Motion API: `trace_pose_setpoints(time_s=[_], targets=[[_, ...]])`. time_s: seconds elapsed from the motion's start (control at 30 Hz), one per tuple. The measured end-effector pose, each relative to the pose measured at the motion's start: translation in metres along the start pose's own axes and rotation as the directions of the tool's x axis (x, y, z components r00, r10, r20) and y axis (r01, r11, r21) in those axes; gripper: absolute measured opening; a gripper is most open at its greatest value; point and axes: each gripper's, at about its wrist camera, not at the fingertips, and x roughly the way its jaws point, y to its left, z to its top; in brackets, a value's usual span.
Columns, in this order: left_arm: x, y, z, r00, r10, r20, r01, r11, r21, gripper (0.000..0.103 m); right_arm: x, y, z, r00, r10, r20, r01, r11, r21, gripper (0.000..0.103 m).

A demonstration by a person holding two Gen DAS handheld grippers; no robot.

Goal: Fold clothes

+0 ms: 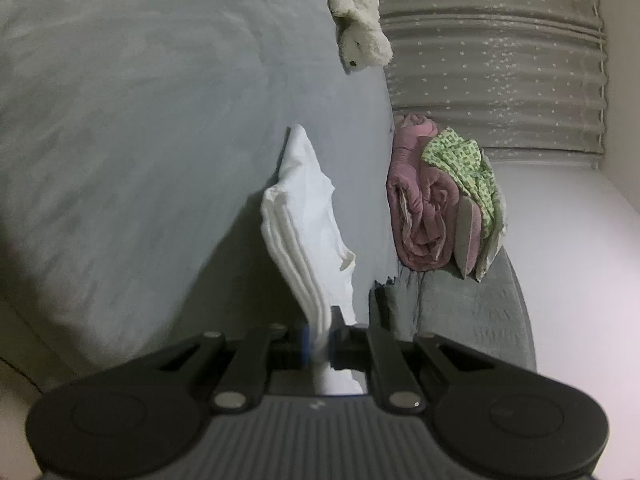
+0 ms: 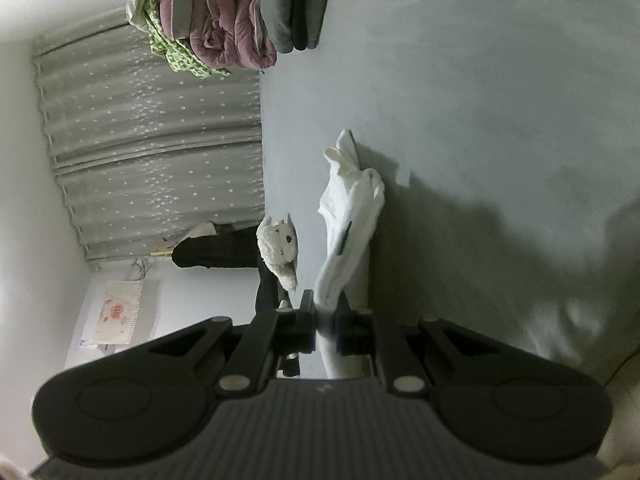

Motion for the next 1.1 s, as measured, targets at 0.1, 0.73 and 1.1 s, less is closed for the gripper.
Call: trace_pose_setpoints(time_s=[0.1,0.73,1.1], targets=[[-0.002,0.004,0.000,1.000,-0.008,-0.003,0.008,0.999,-0.041,0.009,0.004,0.006,0.003,1.000,0.006,0.001,-0.006,1.000,-0.002,0.011],[0.065,-0.039,0.061,0.997,-0.053,0.056,0.061,0.986,-0.153,0.009,0.085,0.034,0.053,0.999,0.033,0.008,-0.033,0.999,-0.004,0.012],[0.126,-0.034,0.110,0.998,0.037,0.046,-0.030,0.990,-0.138,0.010,0.138,0.021,0.087,1.000,-0.016,0.004,0.016,1.000,0.023,0.013]])
